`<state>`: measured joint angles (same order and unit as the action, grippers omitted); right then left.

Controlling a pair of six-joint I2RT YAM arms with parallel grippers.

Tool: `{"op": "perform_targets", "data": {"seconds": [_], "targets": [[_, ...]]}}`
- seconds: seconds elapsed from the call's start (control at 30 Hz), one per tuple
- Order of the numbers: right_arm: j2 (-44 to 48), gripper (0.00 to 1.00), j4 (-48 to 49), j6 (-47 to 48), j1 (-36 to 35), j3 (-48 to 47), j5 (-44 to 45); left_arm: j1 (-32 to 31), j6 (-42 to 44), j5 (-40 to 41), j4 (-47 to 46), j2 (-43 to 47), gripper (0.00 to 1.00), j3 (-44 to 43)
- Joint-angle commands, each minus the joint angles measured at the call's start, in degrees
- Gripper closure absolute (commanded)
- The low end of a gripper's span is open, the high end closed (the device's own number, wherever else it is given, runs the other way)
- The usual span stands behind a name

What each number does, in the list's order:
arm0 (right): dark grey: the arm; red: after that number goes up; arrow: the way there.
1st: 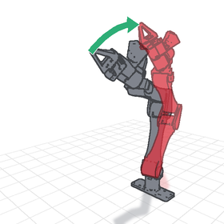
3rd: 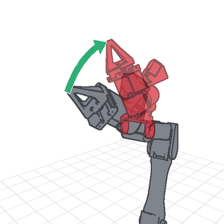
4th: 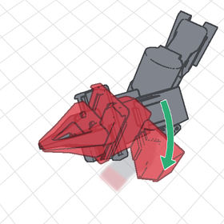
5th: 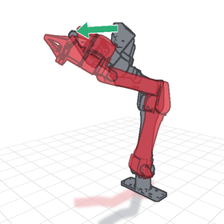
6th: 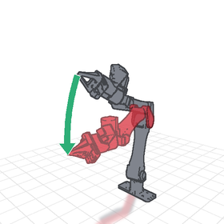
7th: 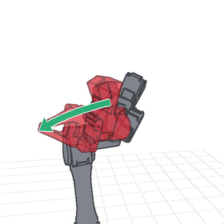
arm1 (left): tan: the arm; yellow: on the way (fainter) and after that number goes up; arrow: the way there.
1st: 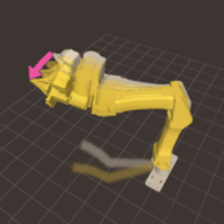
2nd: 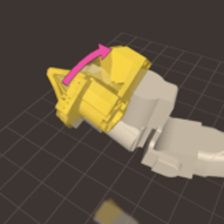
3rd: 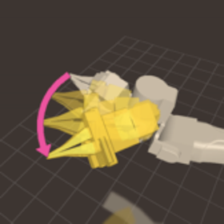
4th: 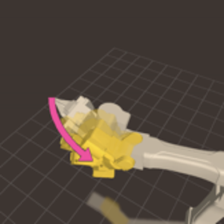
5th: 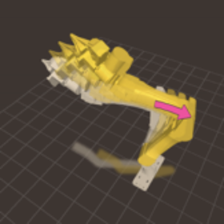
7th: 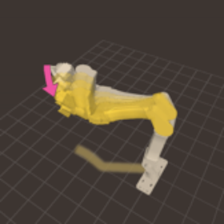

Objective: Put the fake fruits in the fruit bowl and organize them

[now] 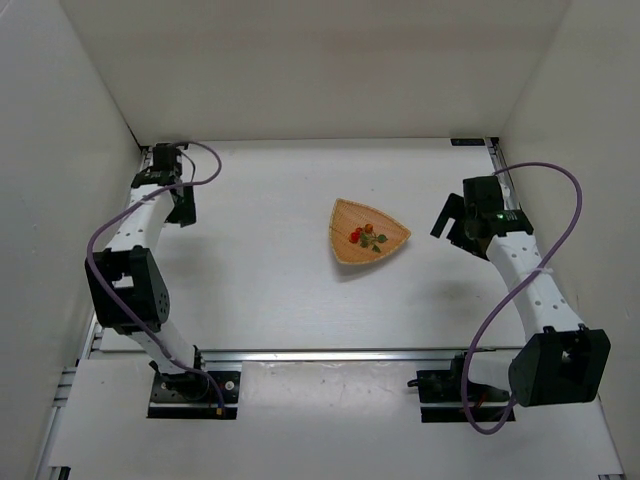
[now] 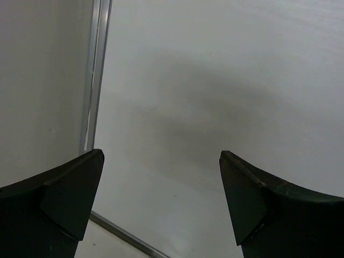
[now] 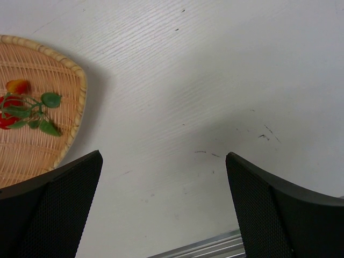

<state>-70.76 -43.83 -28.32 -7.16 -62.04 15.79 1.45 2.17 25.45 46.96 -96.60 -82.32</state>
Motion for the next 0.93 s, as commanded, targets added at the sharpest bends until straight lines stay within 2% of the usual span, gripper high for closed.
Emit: {"op": "perform_targets", "data": {"seconds": [0.0,0.2,0.8,0.9], "targets": [[-0.4,0.0,-1.0,0.0,0.3,-1.9,-0.1,4.6,-4.7,-2.4,0.7,5.5,0.0,5.0],[-1.6,0.0,-1.0,-0.6,0.3,-2.5,-0.7,7.3,-6.7,-5.1,0.7,7.6,0.0,9.6],[-1.0,0.0,-1.5,-1.7,0.8,-1.3,-0.1,7.9,-7.2,-6.5,0.7,8.6,0.0,10.3],[1.6,0.0,0.4,-1.7,0.8,0.2,-0.1,7.9,-7.2,-6.5,0.7,8.6,0.0,10.3]]}}
